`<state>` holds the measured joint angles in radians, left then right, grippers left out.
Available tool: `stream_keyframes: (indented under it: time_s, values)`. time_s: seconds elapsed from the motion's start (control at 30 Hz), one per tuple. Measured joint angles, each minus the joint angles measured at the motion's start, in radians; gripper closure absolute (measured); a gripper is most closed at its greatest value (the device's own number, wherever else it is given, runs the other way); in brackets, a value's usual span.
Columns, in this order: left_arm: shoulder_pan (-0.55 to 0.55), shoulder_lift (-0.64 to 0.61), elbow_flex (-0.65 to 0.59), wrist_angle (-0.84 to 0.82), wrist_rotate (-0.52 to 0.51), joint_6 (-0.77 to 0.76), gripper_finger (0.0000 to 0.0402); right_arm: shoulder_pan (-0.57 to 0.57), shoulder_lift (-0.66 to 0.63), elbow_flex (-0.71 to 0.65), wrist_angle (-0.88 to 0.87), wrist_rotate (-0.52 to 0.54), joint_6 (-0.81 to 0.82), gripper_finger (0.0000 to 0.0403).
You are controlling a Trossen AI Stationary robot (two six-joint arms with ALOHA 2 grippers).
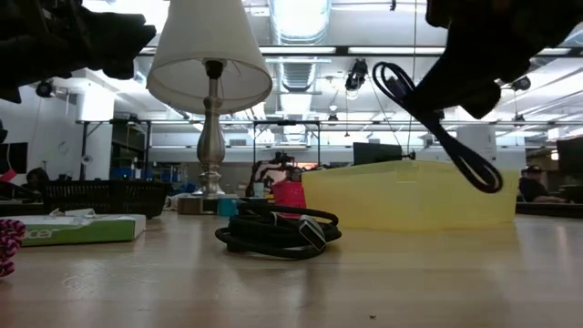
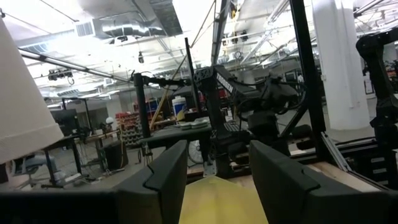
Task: Pick and place items into bin
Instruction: Put the dark blue charger cable into the yellow bin
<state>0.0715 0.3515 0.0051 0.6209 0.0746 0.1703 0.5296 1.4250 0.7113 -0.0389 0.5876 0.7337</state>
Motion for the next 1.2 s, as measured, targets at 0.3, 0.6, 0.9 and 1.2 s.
stream_keyframes:
  time_s: [0.3,0.6,0.9,1.2]
  values:
    - [0.0,0.0,0.0,0.0,0.0,0.0,0.0245,-0.034,-0.002,0.0,0.185,0.052,-0.284,0.039]
    - [0.0,0.0,0.0,0.0,0.0,0.0,0.0245,-0.122,-0.003,-0.002,0.324,0.173,-0.499,0.039]
    - [0.0,0.001,0.0,0.0,0.0,0.0,0.0245,-0.319,-0.001,-0.003,0.367,0.197,-0.502,0.039]
    - [0.0,0.0,0.0,0.0,0.0,0.0,0.0245,-0.539,0.0,-0.003,0.486,0.043,-0.498,0.039]
